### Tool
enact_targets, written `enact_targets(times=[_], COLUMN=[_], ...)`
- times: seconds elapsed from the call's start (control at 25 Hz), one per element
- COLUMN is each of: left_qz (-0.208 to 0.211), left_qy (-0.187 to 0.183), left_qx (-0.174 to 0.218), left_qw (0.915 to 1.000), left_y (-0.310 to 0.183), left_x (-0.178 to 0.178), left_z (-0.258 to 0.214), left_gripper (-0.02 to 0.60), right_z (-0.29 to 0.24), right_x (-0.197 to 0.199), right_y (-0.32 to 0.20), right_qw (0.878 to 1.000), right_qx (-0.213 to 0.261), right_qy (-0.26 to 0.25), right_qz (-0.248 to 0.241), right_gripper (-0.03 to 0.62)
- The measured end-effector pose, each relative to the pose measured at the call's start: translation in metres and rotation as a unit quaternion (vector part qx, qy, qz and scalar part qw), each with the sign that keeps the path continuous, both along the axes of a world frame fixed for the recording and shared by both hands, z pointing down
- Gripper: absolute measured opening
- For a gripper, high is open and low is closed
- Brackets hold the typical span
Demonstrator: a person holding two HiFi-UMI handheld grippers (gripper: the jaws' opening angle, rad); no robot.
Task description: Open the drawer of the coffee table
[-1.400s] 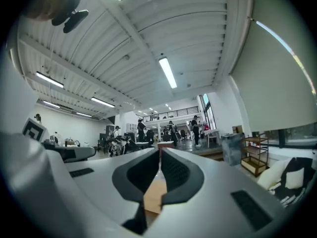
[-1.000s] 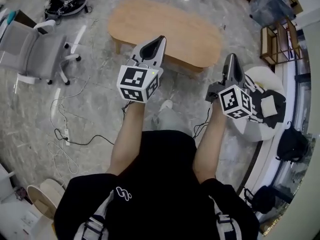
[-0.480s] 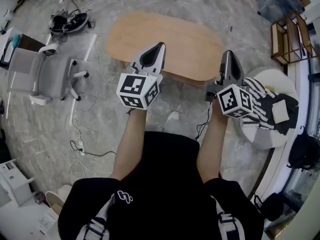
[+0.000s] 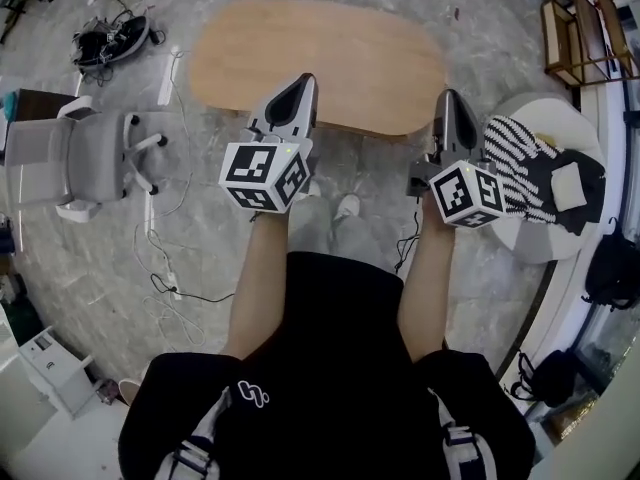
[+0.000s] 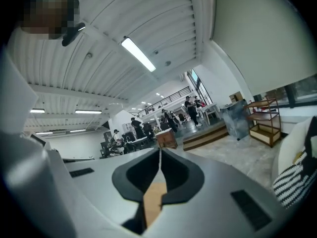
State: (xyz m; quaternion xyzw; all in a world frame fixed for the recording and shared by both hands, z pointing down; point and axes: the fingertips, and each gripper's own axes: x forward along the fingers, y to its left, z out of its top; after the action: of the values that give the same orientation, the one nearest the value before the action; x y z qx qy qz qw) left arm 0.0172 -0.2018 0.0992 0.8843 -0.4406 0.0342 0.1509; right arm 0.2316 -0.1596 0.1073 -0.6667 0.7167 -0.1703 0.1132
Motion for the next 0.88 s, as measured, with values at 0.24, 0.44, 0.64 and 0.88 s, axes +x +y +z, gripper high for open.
enact_targets(times=[0.24,0.44,0.64,0.88], left_qz=[0.012,0.028,0.053,0.083], left_qy=[-0.020,-0.031,-0.037,-0.056], left_qx=[-0.054,-0.105,-0.145,-0.178], left_qw=[0.9983,0.9936,0.9873,0.9789], left_y=[-0.013,-0.008,0.007,0.021], left_x=[0.003,0.000,-0.001,-0.004], left_z=[0.056,0.112,0.159,0.214], left_gripper=[0.009,0.009,0.009,0.009], right_z=[0.054,0.104,0.156,0.211], right_x=[-0.013,-0.029,-0.048,-0.064], right_y=[-0.003,0.002,0.022,0.038], right_qw=[0.998,0.995,0.990,0.984], right_qx=[-0.057,-0.099,-0.141,-0.177], right_qy=[0.011,0.008,-0.005,-0.010], right_qz=[-0.007,-0.006,-0.004,-0.003], right_gripper=[0.015,0.015,0.015,0.015])
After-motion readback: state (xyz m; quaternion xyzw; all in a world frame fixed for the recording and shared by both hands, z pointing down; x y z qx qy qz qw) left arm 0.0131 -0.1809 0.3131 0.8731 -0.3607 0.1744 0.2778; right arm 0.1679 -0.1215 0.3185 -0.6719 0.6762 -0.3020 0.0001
